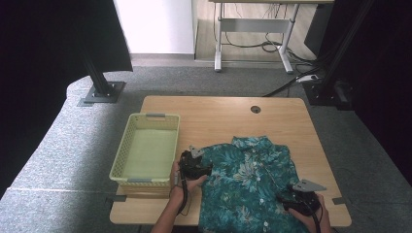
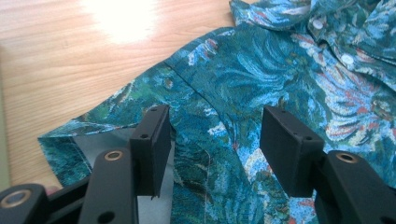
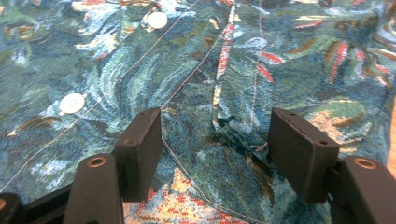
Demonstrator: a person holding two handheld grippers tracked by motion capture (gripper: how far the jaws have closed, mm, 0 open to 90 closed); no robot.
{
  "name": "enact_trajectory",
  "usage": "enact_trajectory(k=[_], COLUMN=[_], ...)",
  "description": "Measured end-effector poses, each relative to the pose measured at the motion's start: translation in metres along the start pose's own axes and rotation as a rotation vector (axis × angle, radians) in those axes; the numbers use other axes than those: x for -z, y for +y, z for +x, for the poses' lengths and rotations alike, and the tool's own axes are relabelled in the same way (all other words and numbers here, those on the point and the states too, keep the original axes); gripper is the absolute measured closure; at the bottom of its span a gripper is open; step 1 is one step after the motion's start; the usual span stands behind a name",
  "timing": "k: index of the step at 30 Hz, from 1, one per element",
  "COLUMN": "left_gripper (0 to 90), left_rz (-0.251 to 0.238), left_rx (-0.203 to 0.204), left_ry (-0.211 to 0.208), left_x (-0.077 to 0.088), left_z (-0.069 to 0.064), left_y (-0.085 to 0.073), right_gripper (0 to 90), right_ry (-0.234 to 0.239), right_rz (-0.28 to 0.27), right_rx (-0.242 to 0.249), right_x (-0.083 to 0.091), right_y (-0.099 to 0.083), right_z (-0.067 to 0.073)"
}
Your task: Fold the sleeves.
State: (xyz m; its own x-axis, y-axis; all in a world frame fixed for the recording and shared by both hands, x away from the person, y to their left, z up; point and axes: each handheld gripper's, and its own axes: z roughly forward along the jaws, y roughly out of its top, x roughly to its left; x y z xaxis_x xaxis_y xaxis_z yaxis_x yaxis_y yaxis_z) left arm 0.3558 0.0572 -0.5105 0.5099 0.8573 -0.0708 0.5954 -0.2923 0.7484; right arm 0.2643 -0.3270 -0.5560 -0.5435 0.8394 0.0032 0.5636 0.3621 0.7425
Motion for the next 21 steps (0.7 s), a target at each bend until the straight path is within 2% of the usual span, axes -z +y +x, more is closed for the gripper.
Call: enact_trajectory(k=[3, 10, 13, 14, 21], left_gripper=[43.3, 40.1, 37.4, 35.3, 28.5], left_rz=[0.006, 0.01, 0.001, 0.001, 0.065], left_rx=[-0.002, -0.003, 0.034, 0.034, 0.087], left_ry=[0.0, 0.004, -0.008, -0.008, 0.079], left_x=[-0.003, -0.01, -0.015, -0.015, -0.037], left_z=[-0.002, -0.007, -0.006, -0.006, 0.003], left_y=[0.0, 0.0, 0.001, 0.001, -0.001], right_gripper=[34.7, 35.0, 34.9, 34.9, 34.8], right_ry=[-0.015, -0.084, -0.093, -0.093, -0.099], right_rz=[-0.002, -0.008, -0.005, -0.005, -0.003], right_rx=[-0.014, -0.079, -0.089, -0.089, -0.094], right_x=[0.004, 0.019, 0.022, 0.022, 0.021], right_y=[-0.004, -0.019, -0.02, -0.02, -0.02], right_z=[-0.006, -0.028, -0.032, -0.032, -0.031])
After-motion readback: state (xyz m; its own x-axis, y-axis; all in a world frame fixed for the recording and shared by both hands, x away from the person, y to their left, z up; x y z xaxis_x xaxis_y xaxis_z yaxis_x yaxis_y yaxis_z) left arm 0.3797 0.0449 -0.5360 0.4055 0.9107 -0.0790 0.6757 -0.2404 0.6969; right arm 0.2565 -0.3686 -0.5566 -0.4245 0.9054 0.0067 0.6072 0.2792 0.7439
